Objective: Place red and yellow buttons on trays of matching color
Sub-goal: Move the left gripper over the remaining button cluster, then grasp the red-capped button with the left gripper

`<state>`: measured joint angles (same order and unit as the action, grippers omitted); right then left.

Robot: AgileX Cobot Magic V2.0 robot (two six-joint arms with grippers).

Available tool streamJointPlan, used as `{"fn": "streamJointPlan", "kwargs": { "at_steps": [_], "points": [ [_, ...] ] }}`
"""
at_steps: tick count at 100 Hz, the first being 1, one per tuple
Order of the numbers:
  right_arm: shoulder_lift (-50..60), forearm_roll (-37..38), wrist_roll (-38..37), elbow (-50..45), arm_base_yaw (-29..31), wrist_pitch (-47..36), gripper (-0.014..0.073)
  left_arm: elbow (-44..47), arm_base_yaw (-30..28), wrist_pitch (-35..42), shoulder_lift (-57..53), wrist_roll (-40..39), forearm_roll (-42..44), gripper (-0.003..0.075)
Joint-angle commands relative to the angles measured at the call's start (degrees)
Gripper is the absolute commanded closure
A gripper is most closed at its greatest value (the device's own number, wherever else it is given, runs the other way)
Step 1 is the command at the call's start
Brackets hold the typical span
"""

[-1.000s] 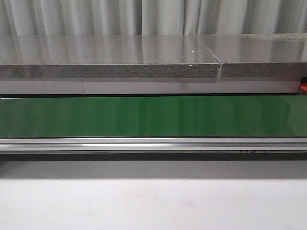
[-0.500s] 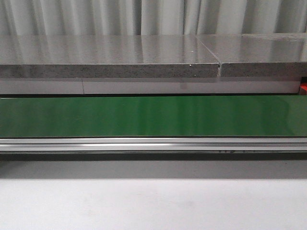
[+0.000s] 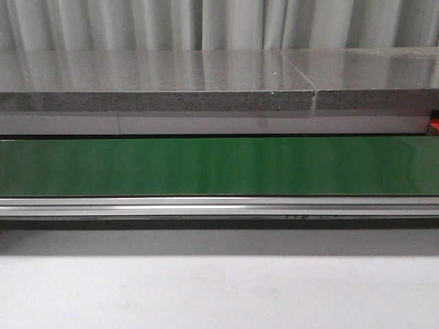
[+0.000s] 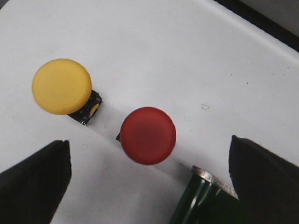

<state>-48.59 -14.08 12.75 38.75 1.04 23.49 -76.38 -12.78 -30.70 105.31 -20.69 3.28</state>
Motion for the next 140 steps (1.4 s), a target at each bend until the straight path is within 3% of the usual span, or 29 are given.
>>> {"fn": "streamJointPlan", "kwargs": {
  "at_steps": [1,75,89,108,118,128,140],
  "points": [
    [0.7,-0.1,0.2,1.6,-0.1,-3.5,0.0660,-2.9,-0.1,3.0,-1.0,-0.8,-0.5,0.0067],
    [0.7,-0.1,0.2,1.6,-0.1,-3.5,0.0660,-6.3,-0.1,4.9,6.5,-1.1,-3.3,0.0081],
    [0.7,-0.1,0.2,1.6,-0.1,-3.5,0.0660,-6.3,-0.1,4.2,6.6,-1.1,-3.3,0.0218],
    [0.7,-0.1,0.2,1.6,-0.1,-3.5,0.0660,-6.5,-0.1,3.1,6.4,-1.1,-3.3,0.0538],
    [0.7,-0.1,0.2,1.6,-0.1,-3.5,0.0660,-7.6,0.0,1.4,5.6,-1.1,-3.3,0.0664],
    [0.7,-0.1,0.2,1.6,-0.1,-3.5,0.0660,-9.0,0.0,0.3,3.7,-1.1,-3.3,0.0738],
    [0.7,-0.1,0.2,1.6,-0.1,-3.5,0.0660,-11.2,0.0,-2.2,0.0,0.7,-3.3,0.0739]
  ]
}}
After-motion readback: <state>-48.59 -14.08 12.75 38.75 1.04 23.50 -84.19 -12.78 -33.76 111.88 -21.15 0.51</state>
